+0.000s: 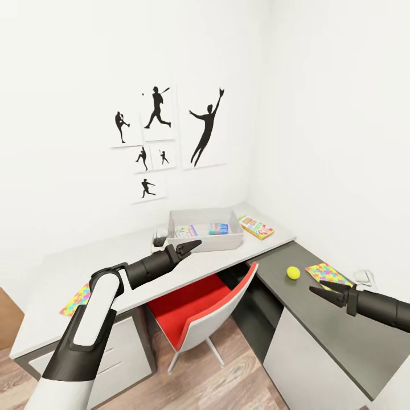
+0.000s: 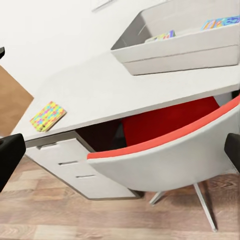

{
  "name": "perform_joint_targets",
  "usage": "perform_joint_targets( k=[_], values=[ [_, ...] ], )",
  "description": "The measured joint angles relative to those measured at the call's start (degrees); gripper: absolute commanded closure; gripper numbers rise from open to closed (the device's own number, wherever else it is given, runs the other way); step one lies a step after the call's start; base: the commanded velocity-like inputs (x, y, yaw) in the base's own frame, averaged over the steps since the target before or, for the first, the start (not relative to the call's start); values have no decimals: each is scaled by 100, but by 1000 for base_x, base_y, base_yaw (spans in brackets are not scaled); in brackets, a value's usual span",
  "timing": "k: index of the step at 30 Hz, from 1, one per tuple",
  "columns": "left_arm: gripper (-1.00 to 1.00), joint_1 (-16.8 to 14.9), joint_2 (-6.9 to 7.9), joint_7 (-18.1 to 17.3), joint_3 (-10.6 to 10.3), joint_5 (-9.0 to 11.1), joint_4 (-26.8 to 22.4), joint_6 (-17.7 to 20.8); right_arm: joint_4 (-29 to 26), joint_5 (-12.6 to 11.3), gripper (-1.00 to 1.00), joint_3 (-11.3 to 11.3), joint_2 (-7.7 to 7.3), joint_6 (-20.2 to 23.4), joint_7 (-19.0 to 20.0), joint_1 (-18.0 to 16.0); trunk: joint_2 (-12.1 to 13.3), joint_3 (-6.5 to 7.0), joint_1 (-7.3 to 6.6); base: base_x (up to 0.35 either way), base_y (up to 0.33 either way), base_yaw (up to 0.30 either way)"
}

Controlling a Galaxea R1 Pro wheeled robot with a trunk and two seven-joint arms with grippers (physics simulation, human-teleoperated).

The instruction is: Put all the toys in the child's room - the three board games (two on the bed and one on the table), the two jigsaw puzzles on the table, and the tennis ball on the table - inside the toy box on the table in the child's room.

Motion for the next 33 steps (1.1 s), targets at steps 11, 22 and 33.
perform_joint_targets(
  k=[11, 22, 33],
  values=[
    [-100, 23, 15, 14, 17, -16, 3, 0, 1, -3, -100, 14, 3, -65, -1, 8, 0, 3, 0, -9, 1, 4],
    [-100, 94, 25, 11, 240, -17, 2, 0, 13, 81, -100, 16, 3, 67, -55, -33, 0, 4, 0, -2, 0, 108],
    [-100, 111, 21, 10, 334, -18, 6, 0, 21, 193, -100, 44, 4, 106, -188, -52, 0, 4, 0, 0, 0, 244]
  ],
)
